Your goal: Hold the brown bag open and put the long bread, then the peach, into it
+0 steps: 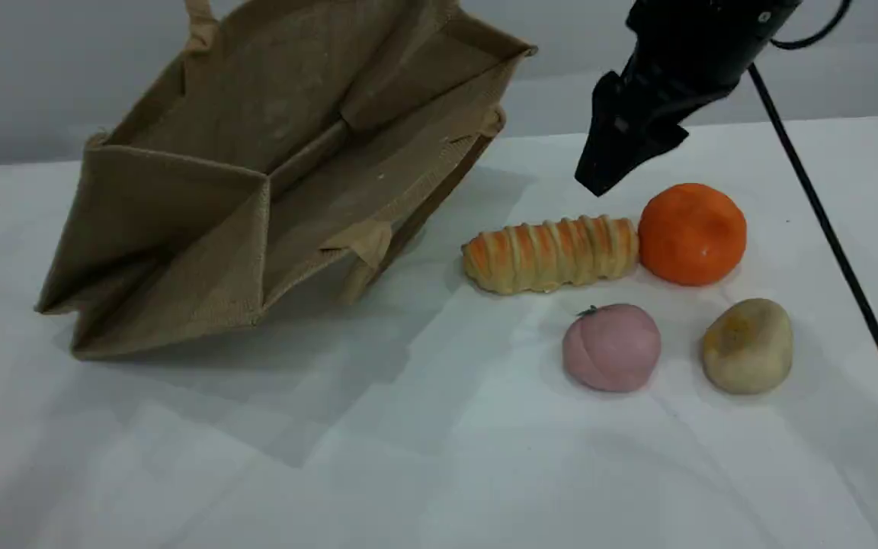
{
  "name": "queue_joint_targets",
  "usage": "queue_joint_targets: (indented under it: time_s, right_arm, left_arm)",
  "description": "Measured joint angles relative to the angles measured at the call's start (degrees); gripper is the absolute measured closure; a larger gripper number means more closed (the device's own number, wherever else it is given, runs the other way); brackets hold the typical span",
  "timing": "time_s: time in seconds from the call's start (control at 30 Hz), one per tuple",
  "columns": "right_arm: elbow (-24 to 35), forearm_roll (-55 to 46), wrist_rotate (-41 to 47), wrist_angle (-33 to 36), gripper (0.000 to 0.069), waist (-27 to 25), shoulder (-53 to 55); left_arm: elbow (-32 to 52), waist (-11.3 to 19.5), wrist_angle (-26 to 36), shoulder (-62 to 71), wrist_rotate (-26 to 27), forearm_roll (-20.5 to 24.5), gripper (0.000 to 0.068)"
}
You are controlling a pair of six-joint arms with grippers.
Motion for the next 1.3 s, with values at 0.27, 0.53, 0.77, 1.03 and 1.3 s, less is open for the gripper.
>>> queue_joint_targets:
  time_s: [0.27, 0.53, 0.77, 1.03, 1.3]
  right_arm:
    - [0.0, -1.1, -17.9, -7.3, 0.0235, 5.8, 4.0]
    - [-0.1, -1.0, -22.0, -16.7, 0.0235, 7.6, 9.6]
    - [-0.6, -1.0, -21.6, -22.3, 0.0235, 7.6, 12.8]
    - [-0.6, -1.1, -21.6, -27.9, 0.0235, 7.4, 15.2]
    - [-0.7, -1.3, -21.6, -30.0, 0.0235, 7.4, 16.6]
  left_arm:
    - [0.0, 0.0, -0.1, 0.0, 0.0, 0.0, 0.0601]
    - [0.0, 0.0, -0.1, 0.0, 0.0, 0.0, 0.0601]
    - [0.0, 0.0, 0.0, 0.0, 0.0, 0.1, 0.0601]
    - [0.0, 0.0, 0.0, 0.0, -0.2, 0.1, 0.0601]
    - [0.0, 0.0, 0.0, 0.0, -0.2, 0.0, 0.0601]
